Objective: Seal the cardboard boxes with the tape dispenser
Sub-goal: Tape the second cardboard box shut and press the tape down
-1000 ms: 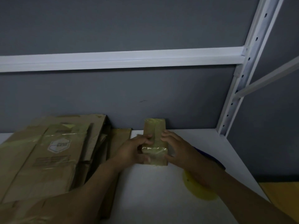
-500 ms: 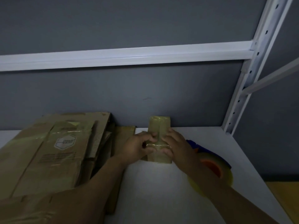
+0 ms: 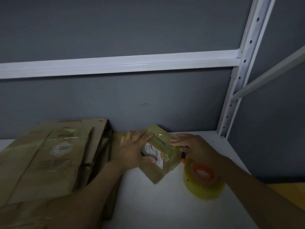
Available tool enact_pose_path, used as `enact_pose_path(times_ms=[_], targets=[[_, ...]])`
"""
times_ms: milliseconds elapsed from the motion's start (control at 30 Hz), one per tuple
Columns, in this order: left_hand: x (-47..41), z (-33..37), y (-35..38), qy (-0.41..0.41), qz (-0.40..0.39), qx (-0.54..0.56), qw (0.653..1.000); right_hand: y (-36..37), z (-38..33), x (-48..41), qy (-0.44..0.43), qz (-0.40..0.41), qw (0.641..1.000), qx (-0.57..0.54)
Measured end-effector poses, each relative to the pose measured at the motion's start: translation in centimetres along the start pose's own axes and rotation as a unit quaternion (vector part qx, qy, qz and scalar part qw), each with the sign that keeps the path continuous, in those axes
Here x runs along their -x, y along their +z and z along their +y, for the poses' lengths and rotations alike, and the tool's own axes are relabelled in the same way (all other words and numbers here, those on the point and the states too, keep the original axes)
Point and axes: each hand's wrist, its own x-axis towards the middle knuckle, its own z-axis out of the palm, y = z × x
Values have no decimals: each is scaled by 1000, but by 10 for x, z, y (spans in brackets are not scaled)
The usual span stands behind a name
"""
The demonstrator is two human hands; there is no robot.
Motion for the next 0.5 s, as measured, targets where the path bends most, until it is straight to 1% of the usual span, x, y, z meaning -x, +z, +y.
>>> enact_pose_path(times_ms=[33,100,167,233,300,333,367,400,433,500], targets=[[1,3,3,-22,-15,-25,999,-1,-2,1,15,-9,1000,13],[7,10,5,-42,26,-68,996,2,-4,1,46,12,998,51],[14,18,5,-24,92,-86,992,4,-10,-2,84,33,990,107],[20,23,8,4,156,-89,984,5,-18,-5,117,33,980,160],[22,28,6,38,193,-86,977,9,-27,-8,131,21,977,167],[21,29,5,51,204,-85,974,13,-32,-9,121,4,976,183],[18,28,5,58,199,-90,974,19,-38,-10,102,-15,971,216],[16,27,6,57,176,-104,977,27,-41,-10,74,-29,964,254],[13,24,6,57,135,-118,982,35,-44,-9,48,-40,956,286],[8,18,11,61,46,-109,991,47,-41,-5,48,-60,947,312]])
